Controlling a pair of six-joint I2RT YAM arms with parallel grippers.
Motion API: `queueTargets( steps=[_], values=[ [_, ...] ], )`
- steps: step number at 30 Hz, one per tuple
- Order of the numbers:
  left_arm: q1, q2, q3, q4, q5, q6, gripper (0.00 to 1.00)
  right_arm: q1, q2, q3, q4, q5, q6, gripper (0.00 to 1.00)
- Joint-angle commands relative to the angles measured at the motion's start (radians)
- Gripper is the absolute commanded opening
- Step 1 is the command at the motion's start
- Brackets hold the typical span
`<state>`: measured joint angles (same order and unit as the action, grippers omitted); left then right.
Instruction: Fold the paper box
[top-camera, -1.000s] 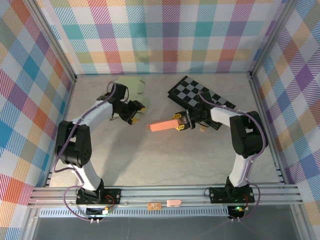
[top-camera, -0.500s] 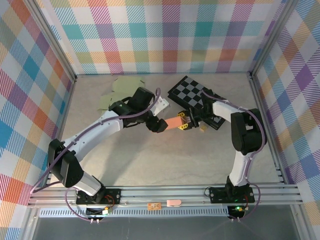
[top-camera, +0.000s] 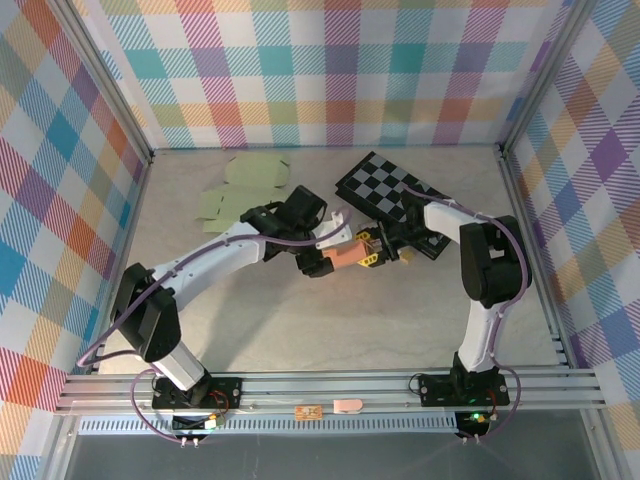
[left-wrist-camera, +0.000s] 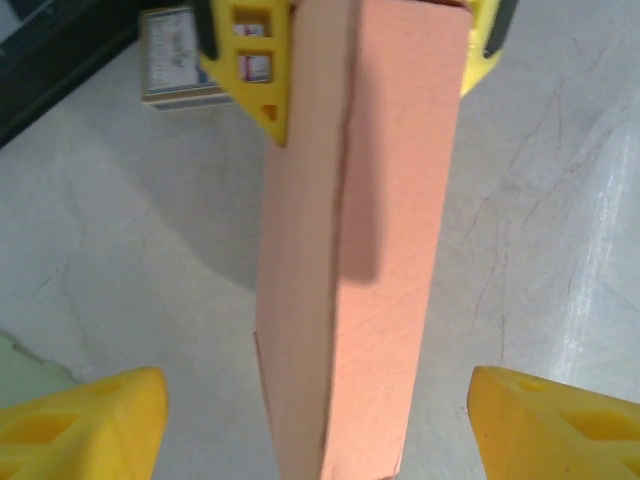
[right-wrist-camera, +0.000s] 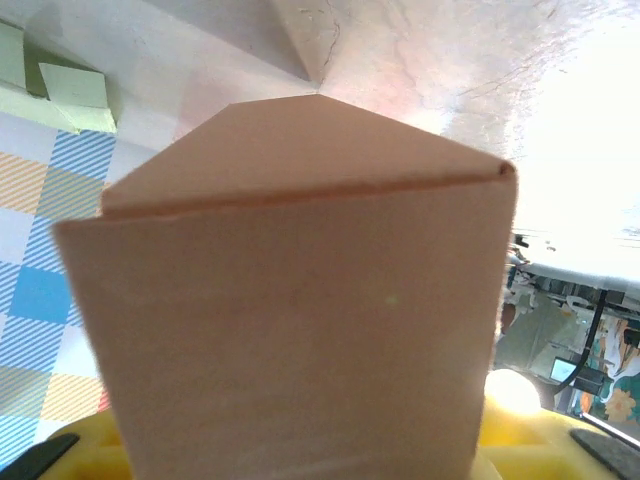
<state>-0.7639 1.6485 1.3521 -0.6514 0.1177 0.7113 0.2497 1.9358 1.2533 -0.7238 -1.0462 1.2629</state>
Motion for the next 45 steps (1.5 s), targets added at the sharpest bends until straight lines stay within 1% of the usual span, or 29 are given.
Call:
queueTargets(
  steps=[1,10,16,22,27,30,32,36,38,42,45],
  values=[
    [-0.026,0.018,-0.019,0.026,-0.016,0.042,0.78,-0.001,0.011,0.029,-0.041,-0.034,-0.024,0.29],
    [-0.033,0.078,-0.047,0.106,-0.065,0.026,0.77,-0.002,0.011,0.021,-0.045,-0.036,-0.029,0.29],
    [-0.039,0.092,-0.052,0.094,-0.072,0.017,0.73,-0.001,0.013,-0.001,-0.015,-0.036,-0.013,0.32],
    [-0.039,0.107,-0.042,0.048,-0.042,0.004,0.68,-0.002,0.025,-0.022,0.010,-0.028,-0.004,0.36],
    [-0.039,0.105,-0.045,0.037,-0.038,0.000,0.67,-0.003,0.031,-0.030,0.012,-0.021,-0.004,0.39],
    [-0.038,0.108,-0.036,0.013,-0.029,0.006,0.66,-0.005,0.026,-0.041,0.008,-0.009,-0.004,0.45],
    [-0.039,0.112,-0.023,-0.018,-0.018,0.011,0.64,-0.009,0.022,-0.046,0.008,-0.002,-0.005,0.52],
    [-0.039,0.116,-0.003,-0.072,0.012,0.010,0.63,-0.017,0.005,-0.035,-0.014,0.025,-0.020,0.70],
    [-0.039,0.119,0.002,-0.090,0.027,0.002,0.62,-0.020,-0.003,-0.025,-0.034,0.037,-0.033,0.76],
    [-0.039,0.128,0.023,-0.119,0.030,-0.011,0.61,-0.029,-0.031,-0.021,-0.075,0.070,-0.059,0.82],
    [-0.038,0.135,0.033,-0.122,0.014,-0.019,0.61,-0.038,-0.061,-0.012,-0.093,0.094,-0.076,0.83]
  ],
)
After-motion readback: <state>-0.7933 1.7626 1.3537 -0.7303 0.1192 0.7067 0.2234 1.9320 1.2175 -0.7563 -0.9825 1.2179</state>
